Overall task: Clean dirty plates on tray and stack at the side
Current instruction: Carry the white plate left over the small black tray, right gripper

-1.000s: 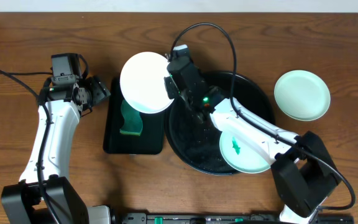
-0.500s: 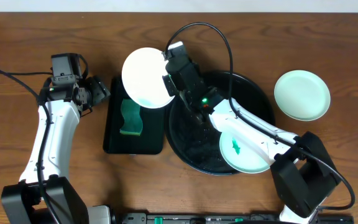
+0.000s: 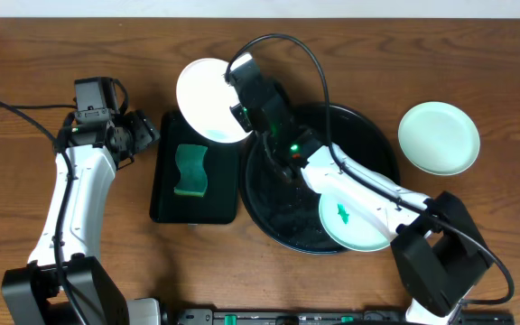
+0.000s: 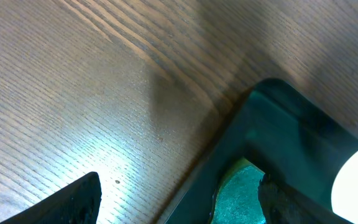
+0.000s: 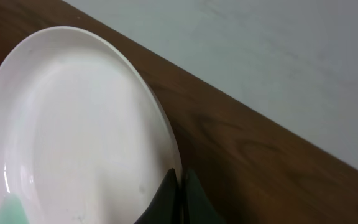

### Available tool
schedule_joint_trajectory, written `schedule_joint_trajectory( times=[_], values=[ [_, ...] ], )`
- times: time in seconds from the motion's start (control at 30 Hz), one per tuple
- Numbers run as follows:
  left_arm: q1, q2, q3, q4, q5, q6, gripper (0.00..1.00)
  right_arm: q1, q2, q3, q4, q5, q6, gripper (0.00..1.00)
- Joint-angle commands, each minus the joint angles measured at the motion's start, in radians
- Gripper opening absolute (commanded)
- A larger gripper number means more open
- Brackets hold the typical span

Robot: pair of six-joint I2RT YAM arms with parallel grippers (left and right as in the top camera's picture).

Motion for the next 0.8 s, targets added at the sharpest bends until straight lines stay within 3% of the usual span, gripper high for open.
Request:
schedule_joint_trajectory(
  times=[0.0,0.5,0.77],
  values=[
    [0.001,-0.005,0.014,-0.003,-0.003,0.002,0.81,0.022,0.008,0.018,0.019,0.017,-0.060,0.01],
    [0.001,-0.005,0.015,-0.003,-0.003,0.002,0.81,0.039,0.008,0.018,0.123,0.017,-0.270,0.01],
    [0.001,-0.005,0.014,-0.003,-0.003,0.002,0.81,0.045,0.008,0.018,0.177,0.016,-0.287,0.01]
  ],
)
